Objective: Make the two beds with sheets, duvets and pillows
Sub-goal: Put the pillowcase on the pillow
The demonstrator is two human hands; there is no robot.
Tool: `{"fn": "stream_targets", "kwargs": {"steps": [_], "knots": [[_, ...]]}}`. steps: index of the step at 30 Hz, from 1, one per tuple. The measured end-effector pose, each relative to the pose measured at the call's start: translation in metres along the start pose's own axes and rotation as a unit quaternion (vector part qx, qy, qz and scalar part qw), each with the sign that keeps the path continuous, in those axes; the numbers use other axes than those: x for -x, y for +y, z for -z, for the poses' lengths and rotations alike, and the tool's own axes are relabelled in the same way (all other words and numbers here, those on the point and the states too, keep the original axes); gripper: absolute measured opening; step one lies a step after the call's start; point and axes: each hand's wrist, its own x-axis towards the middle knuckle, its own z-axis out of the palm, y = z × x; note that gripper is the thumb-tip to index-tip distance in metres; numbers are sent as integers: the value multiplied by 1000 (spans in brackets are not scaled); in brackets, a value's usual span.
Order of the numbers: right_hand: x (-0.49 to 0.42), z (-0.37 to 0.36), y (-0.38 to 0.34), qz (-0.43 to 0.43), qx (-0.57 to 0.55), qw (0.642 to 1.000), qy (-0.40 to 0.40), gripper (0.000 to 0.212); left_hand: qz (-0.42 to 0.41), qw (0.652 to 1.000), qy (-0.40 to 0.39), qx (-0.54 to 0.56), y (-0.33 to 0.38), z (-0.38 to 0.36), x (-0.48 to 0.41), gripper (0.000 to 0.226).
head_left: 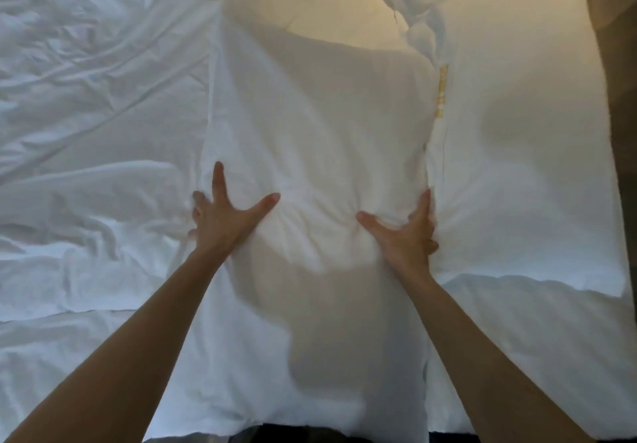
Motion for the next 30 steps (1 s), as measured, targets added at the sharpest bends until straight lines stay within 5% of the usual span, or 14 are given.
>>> {"fn": "stream_targets", "kwargs": {"steps": [6, 17, 30], "knots": [[-1, 0, 0, 18, -47, 999, -12, 123, 3, 999, 32, 33, 6, 8, 1, 117], [40, 46, -27, 24, -87, 994, -56, 93, -60, 986, 83, 132, 12, 59, 60, 83], [179, 101, -41, 86, -134, 984, 77, 76, -134, 954, 74, 258, -25, 129, 138, 59]]}}
